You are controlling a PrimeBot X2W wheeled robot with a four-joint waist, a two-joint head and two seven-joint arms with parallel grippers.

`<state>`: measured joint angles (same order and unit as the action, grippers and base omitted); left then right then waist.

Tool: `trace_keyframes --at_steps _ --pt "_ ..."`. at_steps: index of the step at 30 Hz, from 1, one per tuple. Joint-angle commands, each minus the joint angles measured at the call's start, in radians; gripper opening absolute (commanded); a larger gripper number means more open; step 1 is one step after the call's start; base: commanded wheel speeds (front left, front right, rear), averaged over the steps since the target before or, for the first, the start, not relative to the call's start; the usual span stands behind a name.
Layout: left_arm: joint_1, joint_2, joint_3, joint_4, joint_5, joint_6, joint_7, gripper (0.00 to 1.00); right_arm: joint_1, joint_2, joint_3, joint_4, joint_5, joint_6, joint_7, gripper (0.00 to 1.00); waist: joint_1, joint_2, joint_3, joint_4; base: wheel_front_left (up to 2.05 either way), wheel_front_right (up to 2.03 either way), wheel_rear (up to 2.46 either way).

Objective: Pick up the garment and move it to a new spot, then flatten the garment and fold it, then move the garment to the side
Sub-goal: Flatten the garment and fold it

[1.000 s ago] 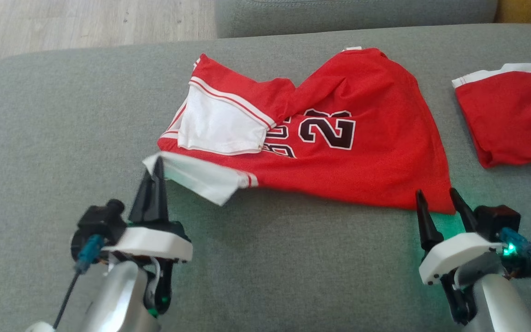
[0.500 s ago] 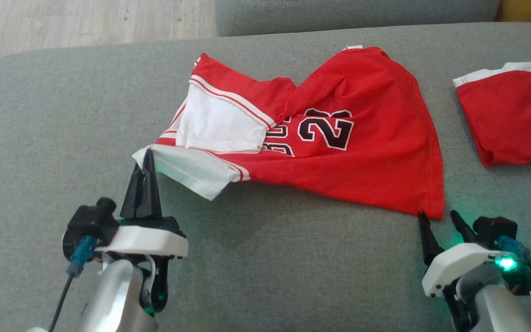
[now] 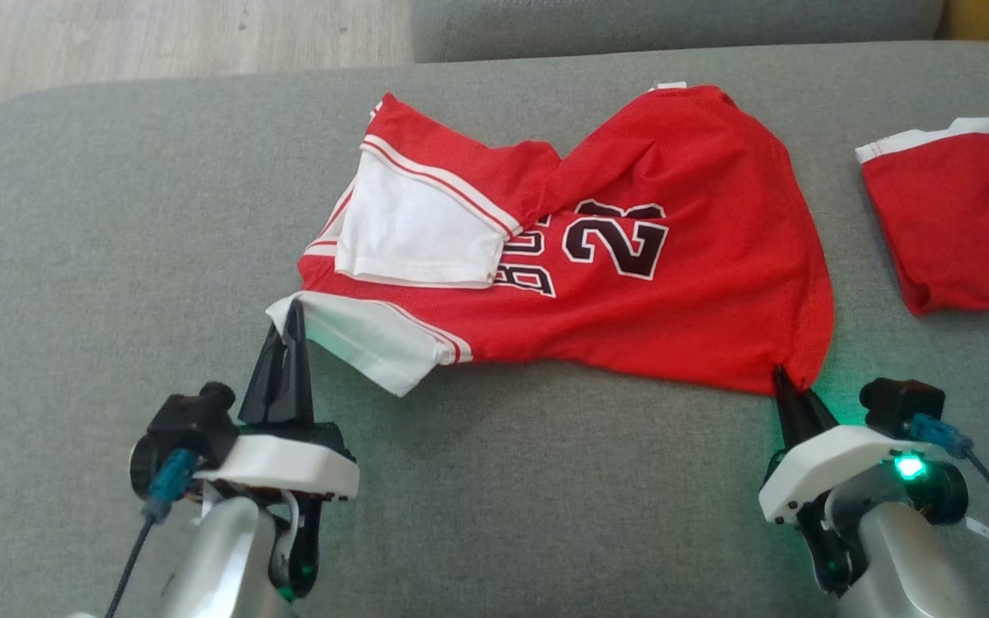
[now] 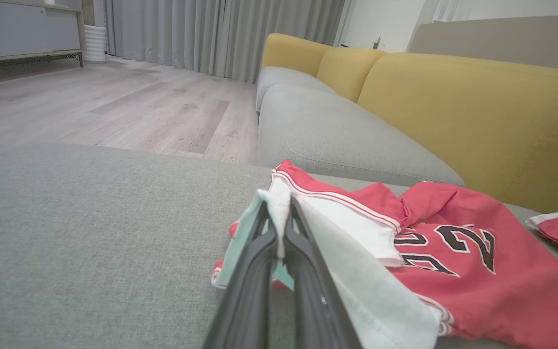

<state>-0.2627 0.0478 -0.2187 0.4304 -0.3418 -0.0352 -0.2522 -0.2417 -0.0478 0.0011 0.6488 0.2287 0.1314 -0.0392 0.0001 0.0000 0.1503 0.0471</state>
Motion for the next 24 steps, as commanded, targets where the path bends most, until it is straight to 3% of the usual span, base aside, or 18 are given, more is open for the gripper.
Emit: trace_keyframes --at_steps 1,11,12,18,24 --pt "-0.037 0.005 0.045 -0.034 0.010 0.000 -0.009 0.00 -0.030 -0.002 0.030 -0.019 0.008 -0.001 -0.027 0.00 -0.0001 0.0000 -0.008 -0.001 0.00 0.00 0.00" --pt "-0.040 0.008 0.117 -0.175 0.000 -0.026 -0.009 0.00 -0.097 -0.013 0.089 -0.225 0.012 -0.001 -0.134 0.00 -0.0001 0.0000 -0.068 -0.030 0.00 0.00 0.00" --pt "-0.058 0.010 0.133 -0.234 0.000 -0.035 -0.009 0.00 -0.121 -0.037 0.109 -0.307 0.005 -0.001 -0.142 0.00 -0.0001 0.0000 -0.087 -0.037 0.00 0.00 0.00" --pt "-0.141 0.008 0.176 -0.395 -0.054 -0.039 -0.009 0.00 -0.191 -0.120 0.170 -0.512 0.012 -0.001 -0.121 0.00 -0.0001 0.0000 -0.130 -0.047 0.00 0.00 0.00" --pt "-0.258 0.006 0.201 -0.604 -0.118 -0.004 0.031 0.00 -0.284 -0.221 0.233 -0.696 0.031 -0.001 -0.030 0.00 -0.0001 0.0000 -0.171 -0.056 0.00 0.00 0.00"
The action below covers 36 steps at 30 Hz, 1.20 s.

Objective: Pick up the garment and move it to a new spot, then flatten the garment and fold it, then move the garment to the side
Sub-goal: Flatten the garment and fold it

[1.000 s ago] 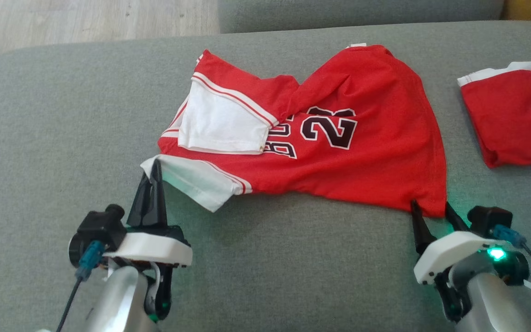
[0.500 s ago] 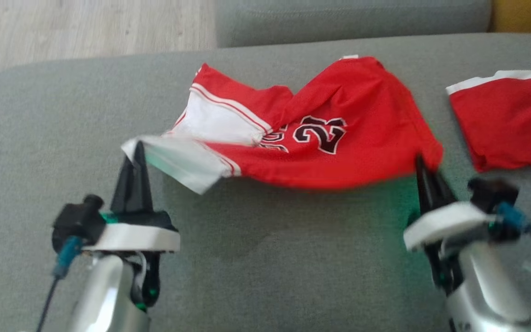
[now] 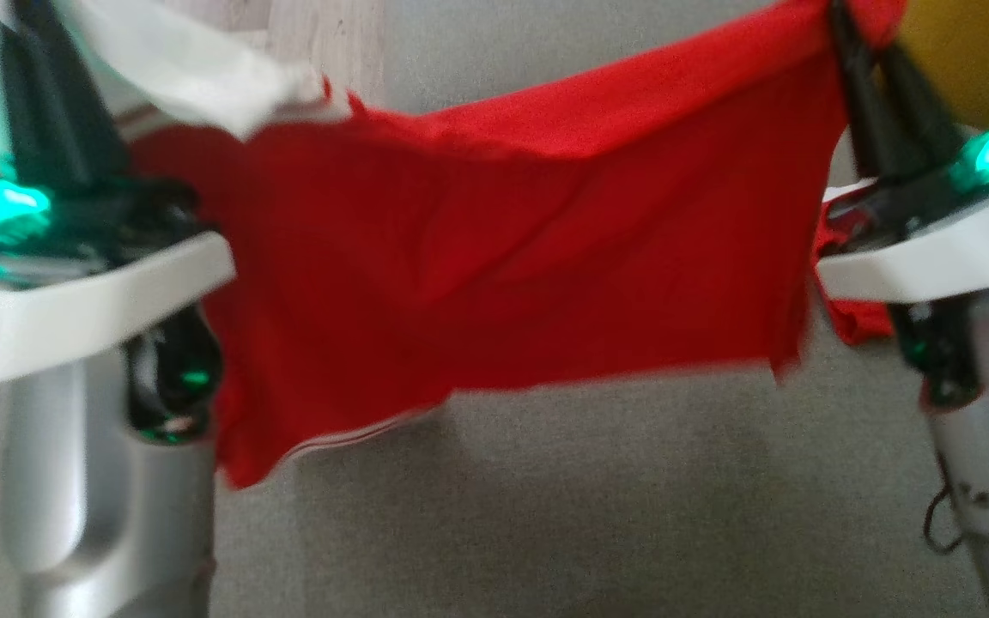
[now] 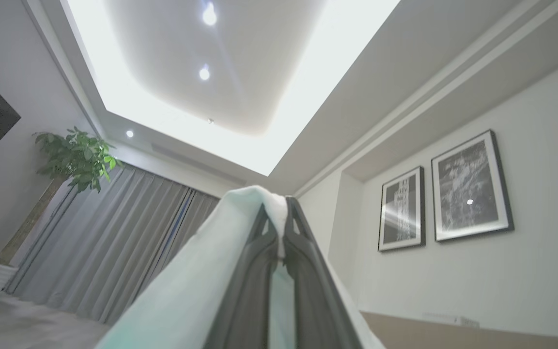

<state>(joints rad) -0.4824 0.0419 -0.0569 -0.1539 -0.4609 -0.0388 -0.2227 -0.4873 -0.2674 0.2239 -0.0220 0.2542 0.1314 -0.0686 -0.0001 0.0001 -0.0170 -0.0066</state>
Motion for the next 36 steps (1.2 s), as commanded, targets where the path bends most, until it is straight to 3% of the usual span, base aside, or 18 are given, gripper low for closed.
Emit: trace_keyframes --at_steps 1,5,10,16,20,24,29,32,36 --pt "-0.054 0.012 0.043 -0.058 -0.010 0.009 0.010 0.00 -0.051 -0.013 0.016 -0.053 0.007 -0.001 0.015 0.00 0.0001 -0.0001 -0.008 -0.004 0.00 0.00 0.00" --pt "-0.102 0.010 0.055 -0.198 -0.059 0.054 0.048 0.00 -0.075 -0.034 0.007 -0.153 0.008 -0.001 0.090 0.00 0.0001 -0.0001 -0.017 -0.005 0.00 0.00 0.00" --pt "-0.137 0.010 0.060 -0.314 -0.111 0.116 0.112 0.00 -0.060 -0.016 -0.041 -0.255 -0.004 -0.001 0.178 0.00 0.0001 -0.0001 -0.008 -0.002 0.00 0.00 0.00" --pt "-0.206 0.062 0.063 -0.212 -0.102 0.134 0.210 0.00 -0.066 0.030 -0.073 -0.226 0.008 -0.001 0.272 0.00 0.0001 -0.0001 0.073 0.002 0.00 0.00 0.00" --pt "-0.320 0.093 0.086 -0.025 -0.145 0.118 0.255 0.00 -0.178 0.009 -0.045 -0.092 0.000 -0.001 0.280 0.00 0.0001 -0.0001 0.185 0.007 0.00 0.00 0.00" --pt "-0.485 0.163 0.088 0.224 -0.130 0.078 0.264 0.00 -0.387 -0.014 0.022 0.134 -0.008 -0.001 0.232 0.00 0.0001 -0.0001 0.297 0.016 0.00 0.00 0.00" --pt "-0.745 0.241 0.092 0.533 -0.085 0.039 0.193 0.00 -0.693 0.000 0.049 0.430 -0.025 -0.001 0.128 0.00 0.0001 -0.0001 0.394 0.033 0.00 0.00 0.00" --pt "-0.838 0.250 0.101 0.627 -0.080 0.037 0.150 0.00 -0.788 0.007 0.043 0.527 -0.054 -0.001 0.067 0.00 0.0001 -0.0001 0.419 0.043 0.00 0.00 0.00" --pt "-0.956 0.251 0.089 0.815 -0.068 -0.008 0.043 0.00 -0.888 0.029 0.035 0.731 -0.096 -0.001 -0.062 0.00 0.0001 -0.0001 0.438 0.070 0.00 0.00 0.00"
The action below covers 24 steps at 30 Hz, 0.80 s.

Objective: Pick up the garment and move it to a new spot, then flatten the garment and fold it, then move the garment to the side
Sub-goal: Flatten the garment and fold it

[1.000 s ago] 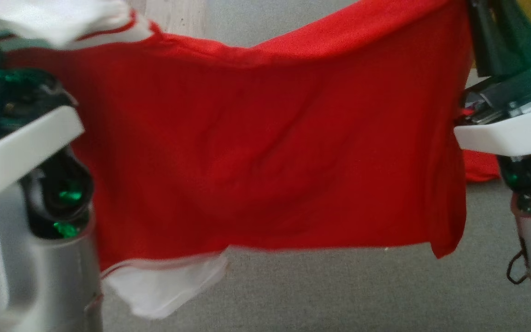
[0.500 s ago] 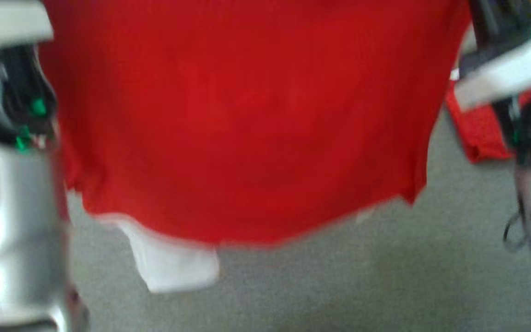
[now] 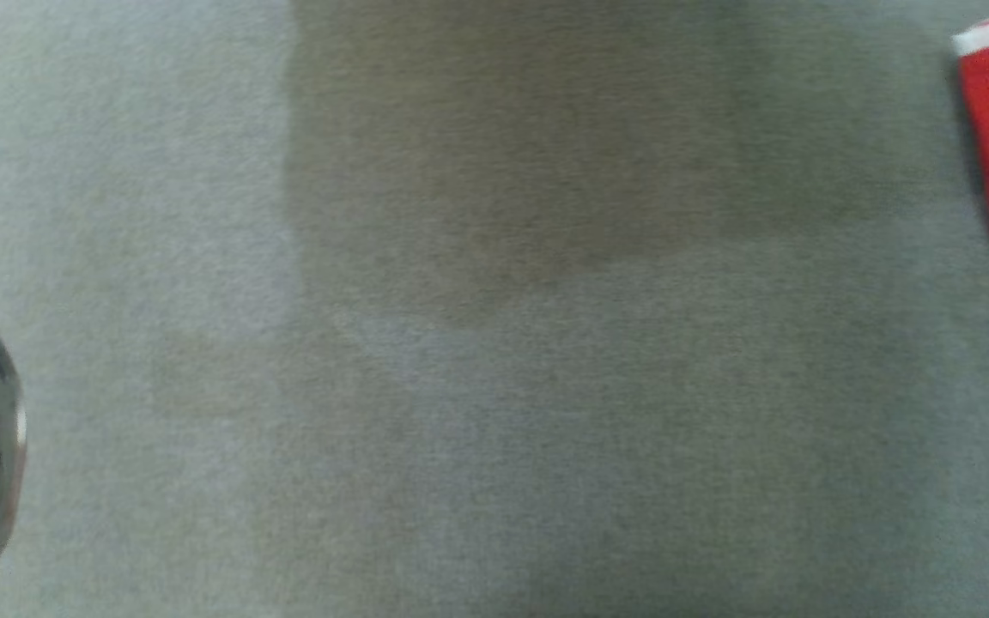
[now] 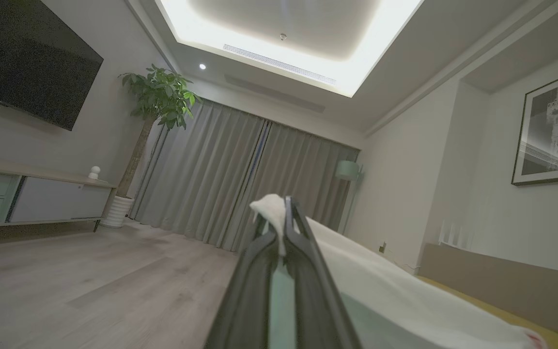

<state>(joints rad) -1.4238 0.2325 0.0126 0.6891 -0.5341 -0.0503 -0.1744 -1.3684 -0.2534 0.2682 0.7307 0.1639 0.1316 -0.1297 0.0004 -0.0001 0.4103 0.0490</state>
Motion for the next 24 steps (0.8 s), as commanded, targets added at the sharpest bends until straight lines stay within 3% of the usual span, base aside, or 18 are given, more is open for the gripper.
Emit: trace_keyframes --at_steps 1,6,12,18,24 --pt "-0.014 0.054 0.012 0.001 0.005 -0.010 -0.019 0.00 -0.006 0.015 -0.002 0.015 -0.012 -0.001 -0.017 0.00 -0.0004 0.0001 0.010 0.020 0.00 0.00 0.00" --pt "0.059 0.008 -0.043 0.102 0.003 -0.060 -0.058 0.00 0.051 0.005 0.028 0.160 0.007 -0.001 -0.059 0.00 -0.0004 0.0001 0.001 0.050 0.00 0.00 0.00" --pt "0.271 -0.021 -0.097 0.139 0.000 -0.077 -0.082 0.00 0.211 -0.004 0.149 0.275 0.095 -0.001 -0.025 0.00 -0.0004 0.0001 -0.050 0.069 0.00 0.00 0.00" --pt "0.537 -0.034 -0.155 0.041 -0.055 -0.080 -0.087 0.00 0.366 -0.080 0.295 0.263 0.246 -0.001 0.059 0.00 -0.0004 0.0001 -0.121 0.074 0.00 0.00 0.00" --pt "0.792 0.006 -0.240 -0.094 -0.073 -0.080 -0.087 0.00 0.515 -0.160 0.374 0.165 0.393 -0.001 0.065 0.00 -0.0004 0.0001 -0.220 0.075 0.00 0.00 0.00"
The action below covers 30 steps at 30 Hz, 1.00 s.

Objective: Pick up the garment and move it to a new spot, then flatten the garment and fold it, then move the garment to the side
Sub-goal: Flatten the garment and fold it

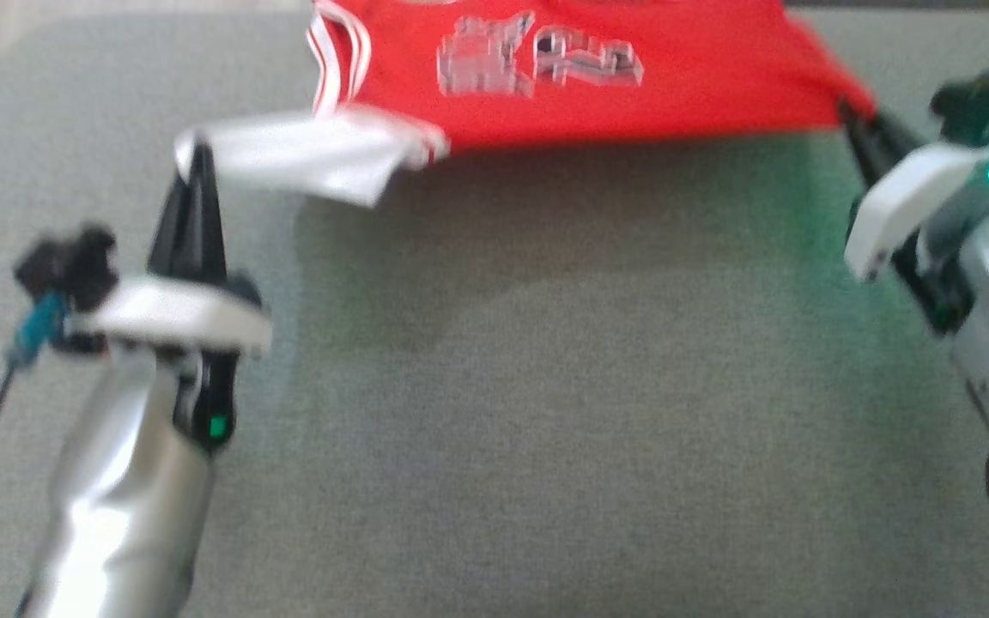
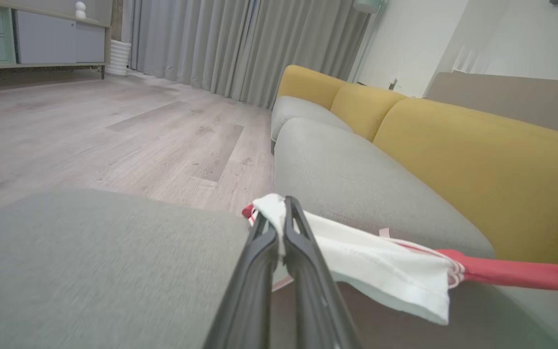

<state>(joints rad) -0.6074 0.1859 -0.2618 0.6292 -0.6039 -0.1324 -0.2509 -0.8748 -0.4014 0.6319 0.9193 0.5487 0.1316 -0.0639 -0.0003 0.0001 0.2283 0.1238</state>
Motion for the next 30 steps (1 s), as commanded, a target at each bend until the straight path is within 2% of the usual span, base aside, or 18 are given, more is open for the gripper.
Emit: trace_keyframes --at_steps 1,8,16,24,30 --pt "0.011 0.059 0.026 -0.054 -0.006 0.002 -0.011 0.00 0.047 -0.023 0.024 -0.042 0.028 -0.001 0.003 0.00 0.0003 -0.0001 -0.056 0.000 0.00 0.00 0.00" --pt "0.228 0.103 -0.013 -0.214 -0.010 0.011 0.045 0.00 0.200 -0.090 0.109 -0.163 0.126 -0.001 0.037 0.00 0.0003 -0.0001 -0.163 -0.011 0.00 0.00 0.00" --pt "0.417 0.142 -0.038 -0.395 -0.003 0.063 0.115 0.00 0.339 -0.141 0.153 -0.282 0.216 -0.001 0.105 0.00 0.0003 -0.0001 -0.228 -0.025 0.00 0.00 0.00" --pt "0.588 0.159 -0.055 -0.569 -0.010 0.123 0.166 0.00 0.476 -0.197 0.127 -0.406 0.274 -0.001 0.172 0.00 0.0003 -0.0001 -0.264 -0.036 0.00 0.00 0.00" --pt "0.603 0.162 -0.048 -0.617 -0.013 0.151 0.177 0.00 0.513 -0.192 0.065 -0.451 0.247 -0.001 0.196 0.00 0.0003 -0.0001 -0.249 -0.037 0.00 0.00 0.00"
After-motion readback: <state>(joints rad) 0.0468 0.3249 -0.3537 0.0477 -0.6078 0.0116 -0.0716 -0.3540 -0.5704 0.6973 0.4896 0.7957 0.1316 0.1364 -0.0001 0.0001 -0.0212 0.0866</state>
